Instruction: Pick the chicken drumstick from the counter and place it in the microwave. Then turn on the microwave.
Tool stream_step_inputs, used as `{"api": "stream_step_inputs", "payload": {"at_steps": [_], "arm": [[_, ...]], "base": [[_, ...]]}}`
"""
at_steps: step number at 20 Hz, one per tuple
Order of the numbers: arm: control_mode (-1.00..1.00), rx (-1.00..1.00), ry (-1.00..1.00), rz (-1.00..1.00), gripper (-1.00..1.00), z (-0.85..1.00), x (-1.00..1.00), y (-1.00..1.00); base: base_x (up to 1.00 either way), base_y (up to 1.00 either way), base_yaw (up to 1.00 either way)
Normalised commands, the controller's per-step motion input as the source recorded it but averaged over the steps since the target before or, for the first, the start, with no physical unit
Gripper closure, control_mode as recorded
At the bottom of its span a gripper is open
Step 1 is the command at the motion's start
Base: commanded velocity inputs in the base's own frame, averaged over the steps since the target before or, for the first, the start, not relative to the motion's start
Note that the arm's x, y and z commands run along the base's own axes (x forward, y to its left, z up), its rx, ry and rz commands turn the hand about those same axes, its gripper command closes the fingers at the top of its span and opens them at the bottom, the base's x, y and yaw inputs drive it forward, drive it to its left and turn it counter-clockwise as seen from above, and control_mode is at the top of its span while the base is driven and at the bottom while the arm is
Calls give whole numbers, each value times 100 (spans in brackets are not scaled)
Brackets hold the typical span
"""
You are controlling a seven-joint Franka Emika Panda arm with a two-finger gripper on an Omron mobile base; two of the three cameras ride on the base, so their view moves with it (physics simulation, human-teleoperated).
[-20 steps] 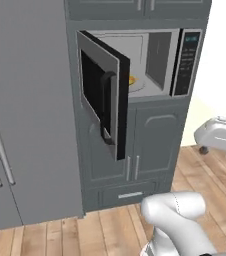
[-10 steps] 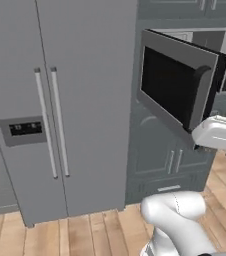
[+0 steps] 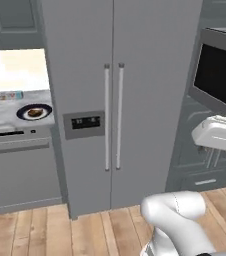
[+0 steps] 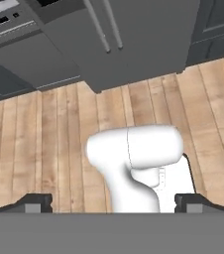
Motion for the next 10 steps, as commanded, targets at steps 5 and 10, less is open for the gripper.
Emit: {"api": "stream_step_inputs", "payload": {"at_steps": [5, 10], "arm": [[100, 0, 0, 0, -100, 0, 0, 0], [100, 0, 0, 0, -100, 0, 0, 0]], "base": [[4, 100, 0], [23, 100, 0]]}}
